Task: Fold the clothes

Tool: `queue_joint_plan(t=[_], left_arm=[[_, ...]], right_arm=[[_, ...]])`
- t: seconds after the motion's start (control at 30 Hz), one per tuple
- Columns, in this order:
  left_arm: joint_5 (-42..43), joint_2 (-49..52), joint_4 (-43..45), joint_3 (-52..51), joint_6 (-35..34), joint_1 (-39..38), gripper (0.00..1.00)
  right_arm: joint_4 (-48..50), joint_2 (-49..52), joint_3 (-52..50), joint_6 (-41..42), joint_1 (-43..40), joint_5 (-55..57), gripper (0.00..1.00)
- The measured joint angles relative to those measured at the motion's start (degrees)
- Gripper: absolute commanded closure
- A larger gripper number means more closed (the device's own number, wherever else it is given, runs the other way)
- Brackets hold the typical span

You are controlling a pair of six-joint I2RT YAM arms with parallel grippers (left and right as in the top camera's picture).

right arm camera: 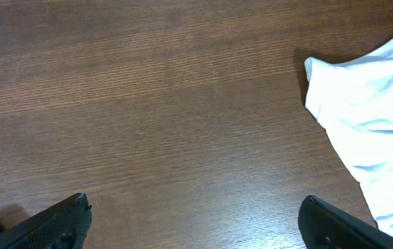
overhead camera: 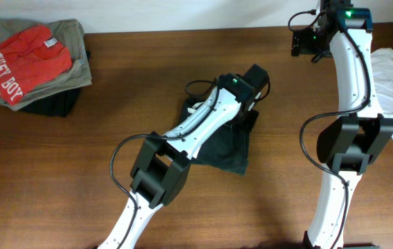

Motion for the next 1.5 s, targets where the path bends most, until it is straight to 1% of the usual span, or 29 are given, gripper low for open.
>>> queue_joint_plan(t=[0.07, 0.17, 0.23, 0.3, 0.4, 0.43, 0.47, 0.57, 0.6, 0.67, 0.77, 1.0, 1.03, 1.1, 1.3, 1.33, 1.4, 1.5], left_arm=[[-0.02, 0.26, 2.67, -0.07, -0.04, -0.83, 0.94], [-0.02, 0.33, 3.63, -0.07, -0.07, -2.62, 0.94], [0.0, 0.92, 3.72, -0.07, -0.2, -5.05, 1.0], [-0.35, 1.88, 3.43, -0.07, -0.2, -6.27, 0.99], [-1.88, 2.51, -3.13, 1.95, -0.15, -6.34, 0.98], [-2.38, 2.32, -5.4, 5.07, -0.13, -6.03, 0.93], [-3.39, 1.36, -6.99, 8.09, 0.0, -5.64, 0.93], [-7.65, -2.93, -10.27, 12.33, 0.22, -3.5, 0.94], [-8.04, -4.2, -10.43, 12.81, 0.22, -2.16, 0.96], [-7.76, -5.07, -10.4, 12.81, 0.22, -0.17, 0.97], [-4.7, -5.11, -7.45, 8.72, 0.22, 2.51, 0.97], [0.92, -5.11, 6.99, -11.32, -2.6, -1.07, 0.96], [1.44, -5.11, 9.84, -14.95, -3.45, -1.42, 0.98], [2.43, -6.12, 12.85, -18.29, -4.26, -1.53, 1.0], [5.95, -7.39, 12.2, -18.86, -4.85, -1.38, 0.99], [6.29, -8.04, 11.89, -18.86, -4.44, -1.38, 0.96], [6.86, -11.58, 11.69, -18.86, -2.8, -1.36, 0.91], [4.5, -21.68, 9.16, -17.99, -1.25, -0.15, 0.91]], right_arm=[[0.0, 0.02, 0.0, 0.0, 0.02, 0.0, 0.01], [-0.02, 0.02, 0.0, 0.0, 0.02, 0.0, 0.01], [0.0, 0.02, 0.0, 0.02, 0.0, 0.0, 0.01], [0.0, 0.0, 0.0, 0.02, 0.02, 0.0, 0.01], [-0.04, 0.02, 0.0, 0.02, 0.0, 0.0, 0.01], [0.02, 0.02, 0.0, -0.02, 0.02, 0.02, 0.01], [0.0, 0.0, 0.0, 0.0, 0.02, 0.0, 0.01], [-0.02, 0.0, 0.0, 0.02, 0.02, 0.0, 0.01], [0.0, 0.0, 0.0, -0.02, 0.0, 0.02, 0.01], [0.0, 0.0, 0.0, 0.0, 0.0, 0.02, 0.01], [0.02, 0.0, 0.0, 0.0, 0.0, 0.02, 0.01], [0.0, 0.0, 0.0, 0.02, 0.02, 0.0, 0.01], [0.0, 0.0, 0.0, 0.04, 0.02, 0.02, 0.01], [0.02, 0.02, 0.0, 0.02, 0.02, 0.0, 0.01], [0.0, 0.0, 0.0, 0.0, 0.02, 0.0, 0.01], [0.02, 0.0, 0.0, 0.0, 0.0, 0.02, 0.01], [0.0, 0.0, 0.0, -0.02, 0.02, 0.0, 0.01], [0.0, 0.0, 0.0, -0.02, 0.02, 0.0, 0.01]])
